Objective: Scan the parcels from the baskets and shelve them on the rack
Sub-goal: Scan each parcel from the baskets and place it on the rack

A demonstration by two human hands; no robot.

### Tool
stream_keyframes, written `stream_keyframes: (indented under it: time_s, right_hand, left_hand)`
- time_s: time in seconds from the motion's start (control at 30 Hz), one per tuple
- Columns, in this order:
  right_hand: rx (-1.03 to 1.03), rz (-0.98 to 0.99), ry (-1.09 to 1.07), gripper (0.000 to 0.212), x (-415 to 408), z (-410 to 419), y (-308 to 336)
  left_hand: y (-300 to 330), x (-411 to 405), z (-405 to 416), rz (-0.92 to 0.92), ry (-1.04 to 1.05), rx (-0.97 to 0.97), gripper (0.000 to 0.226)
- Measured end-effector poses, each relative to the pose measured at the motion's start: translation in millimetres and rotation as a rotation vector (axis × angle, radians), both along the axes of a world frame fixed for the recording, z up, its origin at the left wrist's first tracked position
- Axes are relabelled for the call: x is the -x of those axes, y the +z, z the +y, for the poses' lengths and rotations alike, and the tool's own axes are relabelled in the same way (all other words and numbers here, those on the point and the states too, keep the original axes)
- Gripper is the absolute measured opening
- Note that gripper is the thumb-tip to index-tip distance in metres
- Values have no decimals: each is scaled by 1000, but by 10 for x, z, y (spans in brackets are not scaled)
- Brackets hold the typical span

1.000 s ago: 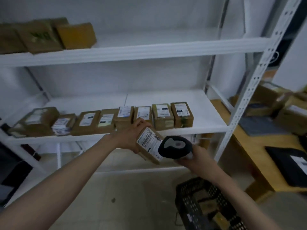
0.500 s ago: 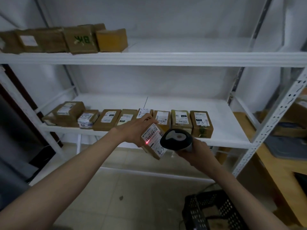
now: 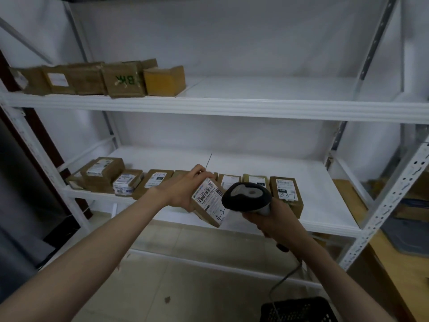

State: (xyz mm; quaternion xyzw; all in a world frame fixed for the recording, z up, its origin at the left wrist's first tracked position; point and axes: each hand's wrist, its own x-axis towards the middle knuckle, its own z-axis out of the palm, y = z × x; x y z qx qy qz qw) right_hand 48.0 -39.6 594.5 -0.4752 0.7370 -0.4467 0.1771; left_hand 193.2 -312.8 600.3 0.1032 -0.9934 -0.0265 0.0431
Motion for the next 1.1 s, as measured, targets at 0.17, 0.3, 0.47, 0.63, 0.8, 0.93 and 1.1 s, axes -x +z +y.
stream_keyframes:
  time_s: [0.17, 0.3, 0.47, 0.63, 0.8, 0.93, 1.1]
  right_hand:
    - [153, -193, 12, 10, 240, -55, 357]
    - [328, -342, 47, 10, 401, -151, 738]
    - [451, -446, 69, 9, 478, -381, 1193]
    - [538, -466, 84, 11, 487, -602, 1511]
    - [552, -514, 31, 10, 471, -837, 1607]
    - [541, -512, -7, 9, 482, -986, 1605]
    - [524, -487, -55, 9, 514, -1103, 1585]
  left_hand:
    - [261, -135, -93, 199, 76, -85, 112]
    - [596, -222, -133, 359, 128, -171, 109]
    - [1196, -253, -88, 663, 199, -265, 108]
    - [1768, -13, -60, 886, 348, -271, 105]
    - [2126, 442, -208, 931, 568, -397, 116]
    - [2287, 784, -440, 911, 682, -421, 109]
    - [2384, 1065, -676, 816, 792, -304, 109]
